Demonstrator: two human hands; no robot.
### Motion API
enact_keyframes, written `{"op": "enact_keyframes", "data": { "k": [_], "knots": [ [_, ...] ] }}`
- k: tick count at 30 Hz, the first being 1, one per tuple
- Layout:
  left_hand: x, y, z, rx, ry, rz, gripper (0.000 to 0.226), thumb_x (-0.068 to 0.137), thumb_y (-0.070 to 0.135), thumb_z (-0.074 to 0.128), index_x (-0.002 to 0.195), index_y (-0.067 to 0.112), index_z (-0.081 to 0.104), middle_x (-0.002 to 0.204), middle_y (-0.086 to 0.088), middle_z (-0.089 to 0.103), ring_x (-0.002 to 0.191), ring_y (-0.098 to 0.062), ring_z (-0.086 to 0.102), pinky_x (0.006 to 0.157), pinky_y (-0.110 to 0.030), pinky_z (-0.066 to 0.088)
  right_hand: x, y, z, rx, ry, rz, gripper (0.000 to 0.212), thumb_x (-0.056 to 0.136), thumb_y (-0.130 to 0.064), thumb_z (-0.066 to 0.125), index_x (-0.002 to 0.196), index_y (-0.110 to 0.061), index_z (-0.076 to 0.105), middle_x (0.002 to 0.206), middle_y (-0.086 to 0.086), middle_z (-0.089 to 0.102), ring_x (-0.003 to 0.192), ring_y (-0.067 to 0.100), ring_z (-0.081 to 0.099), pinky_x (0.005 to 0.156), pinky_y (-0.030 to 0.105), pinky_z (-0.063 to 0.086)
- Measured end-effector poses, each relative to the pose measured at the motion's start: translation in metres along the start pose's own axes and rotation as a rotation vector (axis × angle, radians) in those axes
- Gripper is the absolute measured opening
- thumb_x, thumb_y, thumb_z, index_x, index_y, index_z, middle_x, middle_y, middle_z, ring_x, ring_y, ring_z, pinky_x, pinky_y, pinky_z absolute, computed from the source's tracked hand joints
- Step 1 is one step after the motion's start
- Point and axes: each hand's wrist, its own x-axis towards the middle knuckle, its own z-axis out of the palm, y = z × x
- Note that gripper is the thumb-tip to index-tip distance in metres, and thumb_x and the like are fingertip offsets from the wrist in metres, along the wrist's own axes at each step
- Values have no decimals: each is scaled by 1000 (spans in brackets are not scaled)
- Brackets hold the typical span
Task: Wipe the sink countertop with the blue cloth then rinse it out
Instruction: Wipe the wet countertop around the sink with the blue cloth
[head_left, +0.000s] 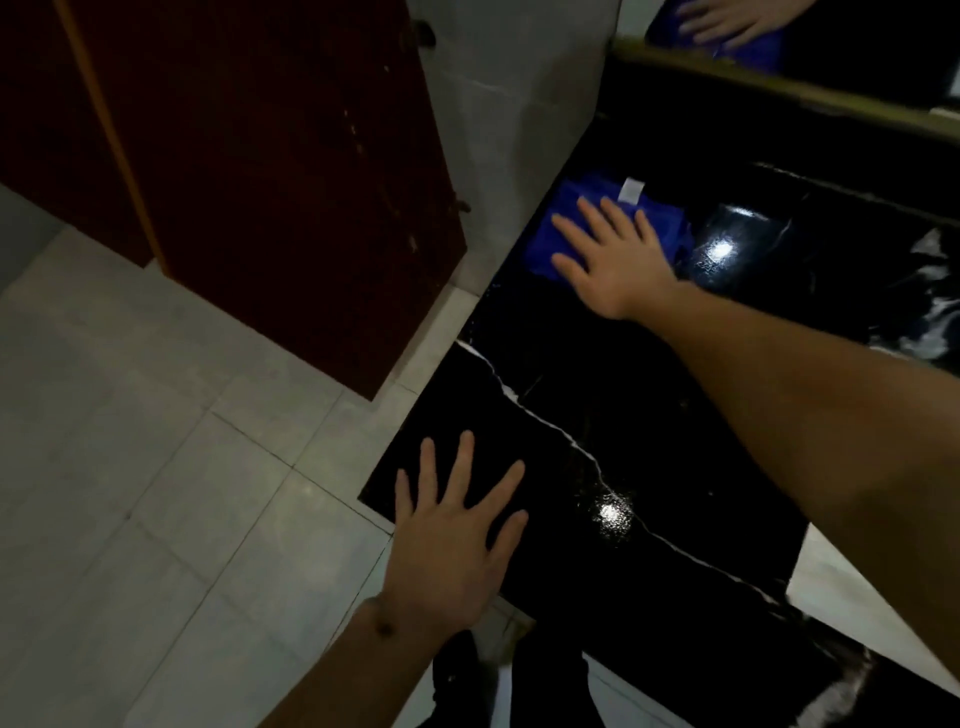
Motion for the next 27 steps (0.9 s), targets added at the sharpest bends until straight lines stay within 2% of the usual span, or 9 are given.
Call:
{"op": "enact_keyframes", "data": {
  "k": [3,8,12,14,16,17,20,23,27],
  "knots": [
    [1,-4,-1,48,-4,9,69,81,74,-21,147,62,-3,164,4,-18,149,-35,-21,115,-52,-16,9,38,-13,23,-1,73,63,99,-66,17,157,-42,11,168,-3,4,155,22,0,123,51,-2],
    [1,-5,-2,124,-19,12,62,92,71,-6,149,57,14,166,-4,8,151,-42,4,116,-58,2,-20,97,-29,62,-22,249,66,98,-67,16,158,-39,9,169,-1,0,155,24,-2,123,51,-3],
    [1,-7,-2,108,-18,58,62,96,69,6,149,49,30,162,-10,25,146,-48,20,114,-60,23,-58,85,-19,49,-17,323,65,100,-63,15,159,-36,5,169,2,-4,154,28,-7,122,53,-7],
    [1,-10,-5,97,-14,77,74,86,78,-6,150,53,21,163,-5,13,149,-44,10,119,-53,19,-79,62,-10,-4,-6,280,64,101,-60,15,159,-34,5,169,4,-3,154,29,-6,122,55,-5],
    [2,-17,-9,98,-72,90,86,71,84,-20,148,57,6,162,4,-9,151,-35,-8,122,-45,2,-104,35,-1,-24,-18,224,64,101,-58,14,159,-33,5,168,5,-2,154,30,-6,122,56,-4],
    [3,-21,-12,89,-100,93,87,70,86,-18,149,57,4,162,6,-12,152,-32,-12,122,-44,-3,-119,21,3,-30,-28,201,64,101,-58,14,159,-32,6,168,6,-1,154,31,-4,122,57,-3],
    [6,-24,-19,60,-133,97,78,80,81,-3,152,54,11,167,5,-5,153,-29,-8,123,-48,0,-174,-28,18,-28,-33,146,70,95,-61,7,159,-31,14,168,8,6,154,32,1,121,57,-1],
    [2,-20,-24,21,-168,62,59,97,66,18,153,49,17,167,5,-1,153,-28,-5,122,-50,0,-235,-68,34,0,-30,75,68,97,-59,14,158,-31,20,167,8,12,154,31,5,122,56,1],
    [2,-10,-33,10,-175,27,55,100,61,22,154,46,22,168,3,3,153,-32,-1,121,-51,1,-306,-105,57,12,-53,-1,62,103,-57,18,159,-33,11,168,3,5,155,28,-4,122,56,-1]
  ]
}}
